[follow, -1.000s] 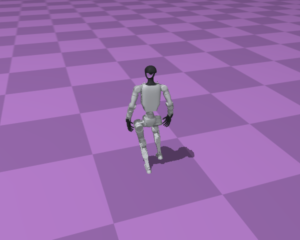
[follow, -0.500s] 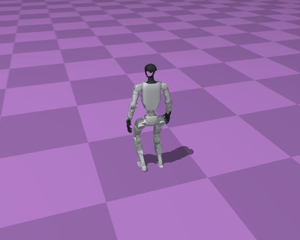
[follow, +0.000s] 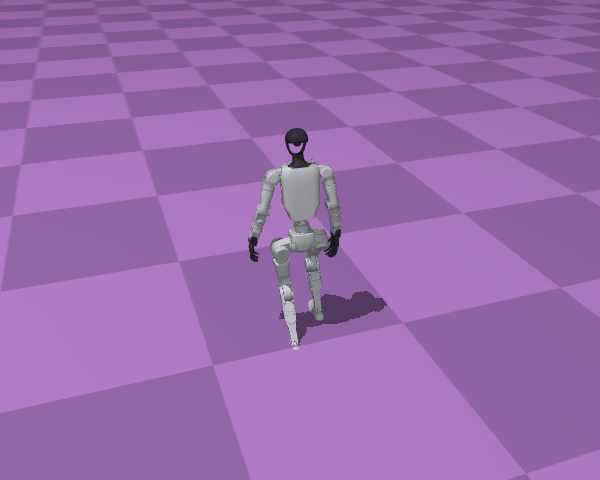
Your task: Run
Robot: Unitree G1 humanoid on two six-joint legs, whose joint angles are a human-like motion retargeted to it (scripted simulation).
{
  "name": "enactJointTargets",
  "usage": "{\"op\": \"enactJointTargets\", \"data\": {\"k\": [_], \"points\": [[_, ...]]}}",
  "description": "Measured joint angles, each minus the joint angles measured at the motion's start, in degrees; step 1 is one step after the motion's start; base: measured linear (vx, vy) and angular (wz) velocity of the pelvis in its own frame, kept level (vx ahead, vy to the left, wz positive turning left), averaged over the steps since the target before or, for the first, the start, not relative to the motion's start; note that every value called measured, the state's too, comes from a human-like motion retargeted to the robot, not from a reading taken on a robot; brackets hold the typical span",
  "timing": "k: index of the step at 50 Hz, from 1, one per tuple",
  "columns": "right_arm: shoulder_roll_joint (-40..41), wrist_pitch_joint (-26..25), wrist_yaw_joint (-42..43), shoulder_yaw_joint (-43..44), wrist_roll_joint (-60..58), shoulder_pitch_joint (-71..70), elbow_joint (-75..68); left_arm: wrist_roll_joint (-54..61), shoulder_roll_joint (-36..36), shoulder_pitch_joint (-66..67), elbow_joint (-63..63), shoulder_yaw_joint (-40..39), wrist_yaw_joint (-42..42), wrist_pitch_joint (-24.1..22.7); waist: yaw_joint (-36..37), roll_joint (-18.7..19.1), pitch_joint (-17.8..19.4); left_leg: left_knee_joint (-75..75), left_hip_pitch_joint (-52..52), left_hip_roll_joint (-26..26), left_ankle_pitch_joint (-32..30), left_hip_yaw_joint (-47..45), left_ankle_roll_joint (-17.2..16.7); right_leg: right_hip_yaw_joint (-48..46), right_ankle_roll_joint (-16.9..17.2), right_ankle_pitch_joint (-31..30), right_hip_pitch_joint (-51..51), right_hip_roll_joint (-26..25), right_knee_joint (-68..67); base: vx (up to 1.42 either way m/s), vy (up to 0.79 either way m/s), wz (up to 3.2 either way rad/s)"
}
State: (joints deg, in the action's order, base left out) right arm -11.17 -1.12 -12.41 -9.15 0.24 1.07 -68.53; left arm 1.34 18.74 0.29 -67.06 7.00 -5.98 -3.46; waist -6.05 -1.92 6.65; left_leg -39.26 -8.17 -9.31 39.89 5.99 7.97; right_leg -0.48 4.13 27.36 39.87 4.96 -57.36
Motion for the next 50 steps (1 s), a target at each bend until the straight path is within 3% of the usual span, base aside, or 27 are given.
{"op": "enactJointTargets", "data": {"k": [7,14,20,25,34,42,50], "points": [[-3.5,0.5,-1.1,0.3,-0.7,-1.0,-0.9,0.2,-1.3,4.5,-4.6,0.6,-3.9,1.2,0.1,-4.4,-2.8,3.0,-5.6,-4.8,-6.2,-2.5,-0.3,0.6,0.1,6.6,-10.2,6.3,-12.4,-0.37,0.06,0.18],[-6.0,1.9,2.9,0.3,-0.8,-4.8,0.5,0.5,0.2,7.8,-7.7,-2.1,-4.3,1.1,3.6,-6.5,-6.0,5.4,-10.9,-4.3,-11.0,-6.4,-0.2,2.2,3.3,8.2,-23.3,6.0,-2.8,-0.31,-0.02,-0.30],[-7.3,3.6,5.3,-1.5,-0.9,-7.6,3.5,3.3,1.3,8.4,-7.2,-4.6,-1.6,-0.2,6.4,-5.1,-6.1,0.4,-17.8,0.7,-12.2,-8.9,-2.5,1.2,0.9,12.7,-26.0,2.1,9.2,-0.32,-0.13,-0.49],[-9.2,4.7,5.9,-2.6,-1.2,-9.5,5.8,5.5,1.0,6.4,-3.9,-5.1,0.7,-1.9,8.3,-0.4,-6.7,-3.7,-25.3,8.7,-13.8,-8.1,-5.7,-0.5,-2.4,9.3,-25.0,-5.4,20.4,-0.29,-0.17,-0.29],[-10.3,5.5,5.9,-3.2,-2.8,-4.5,5.7,5.3,-0.6,5.3,1.3,-2.6,1.0,-3.1,8.3,1.8,-4.9,-14.0,-31.0,12.3,-10.6,-7.9,-5.7,-3.3,-4.0,7.0,-21.6,-8.0,19.3,-0.23,-0.09,0.13],[-8.9,5.6,4.9,-4.1,-4.6,0.6,6.8,4.8,-1.3,5.0,2.8,-1.1,0.1,-2.5,8.6,3.7,-5.1,-21.8,-26.8,15.0,-7.7,-5.4,-5.8,-4.2,-4.7,5.2,-22.1,-10.1,19.9,-0.10,0.01,0.02],[-6.4,5.2,4.4,-6.4,-5.4,0.3,10.2,5.1,-2.7,3.3,2.4,0.3,0.1,-2.3,6.1,2.9,-6.5,-8.9,-17.0,12.1,-4.9,-6.5,-5.3,-3.7,-3.4,5.2,-23.5,-7.1,21.7,0.01,0.09,0.04]]}}
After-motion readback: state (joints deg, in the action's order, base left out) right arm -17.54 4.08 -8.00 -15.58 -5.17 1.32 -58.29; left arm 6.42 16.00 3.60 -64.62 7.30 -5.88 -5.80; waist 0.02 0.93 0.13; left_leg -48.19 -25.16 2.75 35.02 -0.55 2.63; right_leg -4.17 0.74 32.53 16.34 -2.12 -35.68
